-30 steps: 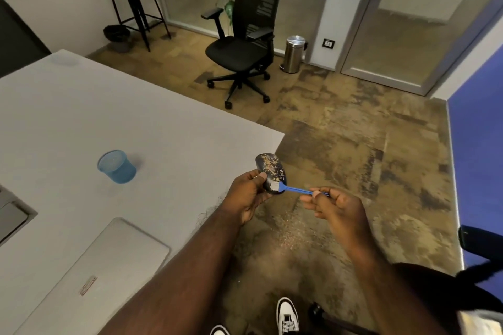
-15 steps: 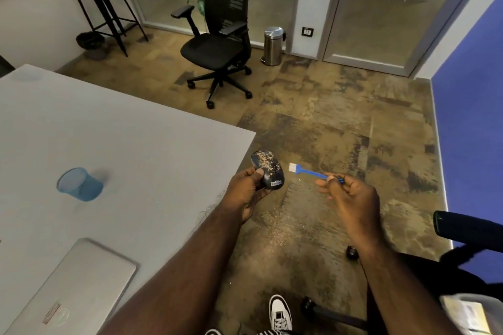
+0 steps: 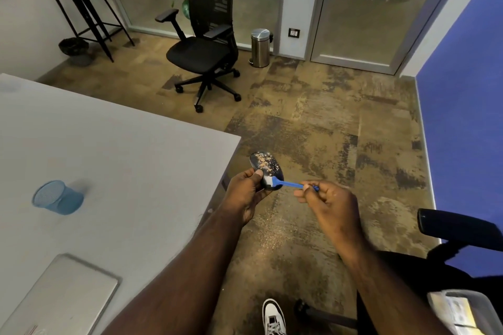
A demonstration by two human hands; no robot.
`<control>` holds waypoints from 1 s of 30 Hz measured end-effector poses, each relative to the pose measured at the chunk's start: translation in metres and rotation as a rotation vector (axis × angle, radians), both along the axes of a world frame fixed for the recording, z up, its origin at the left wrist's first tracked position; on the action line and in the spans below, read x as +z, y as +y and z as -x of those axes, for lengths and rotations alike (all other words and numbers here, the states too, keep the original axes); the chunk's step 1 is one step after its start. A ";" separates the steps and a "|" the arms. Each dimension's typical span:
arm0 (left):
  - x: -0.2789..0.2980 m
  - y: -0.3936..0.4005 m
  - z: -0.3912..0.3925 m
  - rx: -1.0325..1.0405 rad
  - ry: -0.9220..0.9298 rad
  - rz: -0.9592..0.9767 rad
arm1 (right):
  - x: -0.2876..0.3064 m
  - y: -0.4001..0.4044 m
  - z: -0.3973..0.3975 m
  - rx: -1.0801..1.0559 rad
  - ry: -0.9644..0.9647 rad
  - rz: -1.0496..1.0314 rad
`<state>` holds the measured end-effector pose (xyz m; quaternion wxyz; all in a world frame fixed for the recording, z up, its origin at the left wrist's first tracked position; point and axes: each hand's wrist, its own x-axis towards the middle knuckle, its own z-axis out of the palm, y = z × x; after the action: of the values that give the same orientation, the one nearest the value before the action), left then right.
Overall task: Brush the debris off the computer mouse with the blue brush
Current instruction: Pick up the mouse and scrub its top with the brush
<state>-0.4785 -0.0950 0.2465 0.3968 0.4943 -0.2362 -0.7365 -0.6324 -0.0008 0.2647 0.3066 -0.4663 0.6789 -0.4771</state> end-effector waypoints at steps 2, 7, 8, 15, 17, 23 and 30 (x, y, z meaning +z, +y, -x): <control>0.000 -0.001 0.005 -0.011 -0.005 0.005 | 0.001 -0.004 0.004 -0.092 0.023 0.023; 0.002 -0.003 0.011 -0.010 -0.001 0.003 | 0.004 -0.004 0.010 -0.078 0.011 0.082; 0.002 -0.003 0.011 -0.008 0.006 0.003 | 0.003 -0.003 0.008 -0.044 0.038 0.068; 0.002 -0.004 0.010 -0.006 -0.001 0.011 | 0.000 -0.006 0.022 -0.115 0.061 0.060; 0.002 -0.005 0.010 0.010 0.017 0.007 | -0.003 -0.002 0.020 -0.066 0.090 0.049; 0.004 -0.005 0.010 0.014 0.034 0.007 | -0.001 0.000 0.028 -0.132 0.050 0.019; 0.005 -0.004 0.013 0.005 0.038 0.006 | -0.002 -0.002 0.027 -0.160 0.059 0.039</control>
<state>-0.4911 -0.0987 0.2519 0.4045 0.4797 -0.2297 -0.7439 -0.6599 -0.0032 0.2630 0.2382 -0.4303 0.7133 -0.4993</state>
